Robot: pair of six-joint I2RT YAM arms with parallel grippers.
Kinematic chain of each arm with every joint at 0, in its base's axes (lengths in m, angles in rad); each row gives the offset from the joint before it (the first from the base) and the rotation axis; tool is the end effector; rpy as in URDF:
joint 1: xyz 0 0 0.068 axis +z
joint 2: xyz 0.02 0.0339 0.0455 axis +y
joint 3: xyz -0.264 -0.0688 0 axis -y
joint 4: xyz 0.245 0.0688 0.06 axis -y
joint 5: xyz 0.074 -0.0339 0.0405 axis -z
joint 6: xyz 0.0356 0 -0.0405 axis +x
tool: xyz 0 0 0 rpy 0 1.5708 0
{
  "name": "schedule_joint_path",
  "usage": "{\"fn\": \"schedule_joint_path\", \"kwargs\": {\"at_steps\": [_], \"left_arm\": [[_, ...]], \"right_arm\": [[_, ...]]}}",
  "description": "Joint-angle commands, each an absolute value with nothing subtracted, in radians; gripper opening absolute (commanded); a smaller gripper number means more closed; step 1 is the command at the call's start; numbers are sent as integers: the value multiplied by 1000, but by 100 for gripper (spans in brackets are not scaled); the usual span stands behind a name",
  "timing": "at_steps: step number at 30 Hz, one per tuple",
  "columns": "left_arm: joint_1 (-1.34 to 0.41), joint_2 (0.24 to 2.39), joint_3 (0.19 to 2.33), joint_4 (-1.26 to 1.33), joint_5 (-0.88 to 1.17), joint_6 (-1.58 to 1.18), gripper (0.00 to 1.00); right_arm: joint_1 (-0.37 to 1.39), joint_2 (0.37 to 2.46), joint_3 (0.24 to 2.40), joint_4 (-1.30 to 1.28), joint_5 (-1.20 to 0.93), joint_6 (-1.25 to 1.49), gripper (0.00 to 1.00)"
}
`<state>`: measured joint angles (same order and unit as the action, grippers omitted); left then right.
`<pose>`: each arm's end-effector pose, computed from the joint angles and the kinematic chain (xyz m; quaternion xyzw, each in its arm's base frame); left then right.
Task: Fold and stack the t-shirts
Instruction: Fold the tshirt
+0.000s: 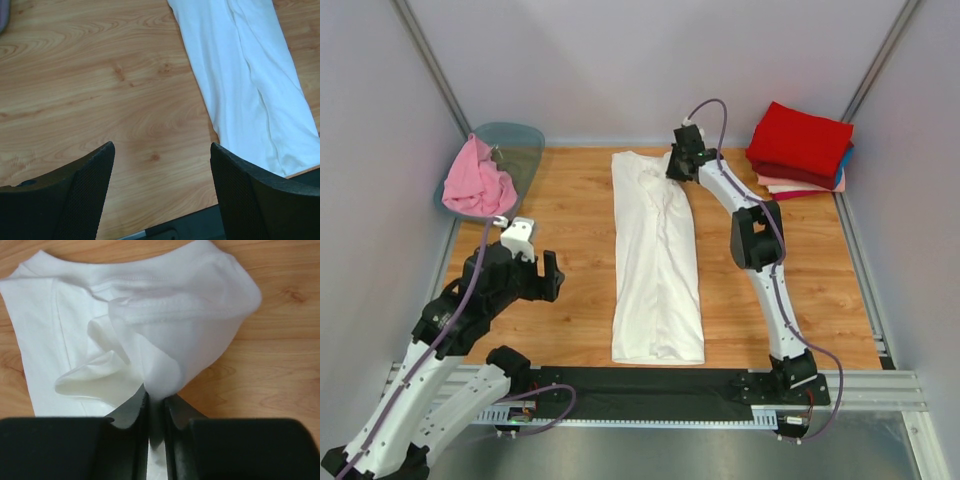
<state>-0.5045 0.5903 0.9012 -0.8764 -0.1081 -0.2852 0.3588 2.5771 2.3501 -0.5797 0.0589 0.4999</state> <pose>0.0963 -0.0488 0.3339 0.0699 0.8726 -0.1413 0.4622 0.5354 0.1986 0.1790 0.0763 0.9244 0.1303 0.3502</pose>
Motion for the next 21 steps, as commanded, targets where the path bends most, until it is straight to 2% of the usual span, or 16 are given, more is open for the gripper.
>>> {"fn": "schedule_joint_path", "kwargs": {"at_steps": [1,2,3,4,5,13,14,18,21], "left_arm": [[-509,604,899,-841,-97,-267,84],[-509,613,899,-839,-95,-268,84],[-509,618,899,-839,-91,-267,84],[-509,626,902,-842,-87,-268,84],[-509,629,902,-842,-87,-268,84],[-509,692,927,-864,-120,-313,83],[-509,724,925,-855,-114,-325,83],[-550,825,925,-816,-63,-400,82],[-590,888,904,-781,-66,-446,81]], "right_arm": [[370,2625,2398,-546,-18,454,16],[371,2632,2413,-560,-21,442,34],[370,2632,2414,-566,-17,434,44],[368,2626,2411,-581,-2,422,62],[367,2619,2407,-587,43,422,68],[301,2373,2249,-577,133,379,90],[298,2326,2249,-600,136,373,96],[296,2205,2205,-701,172,359,99],[296,2036,1978,-706,150,414,98]]}}
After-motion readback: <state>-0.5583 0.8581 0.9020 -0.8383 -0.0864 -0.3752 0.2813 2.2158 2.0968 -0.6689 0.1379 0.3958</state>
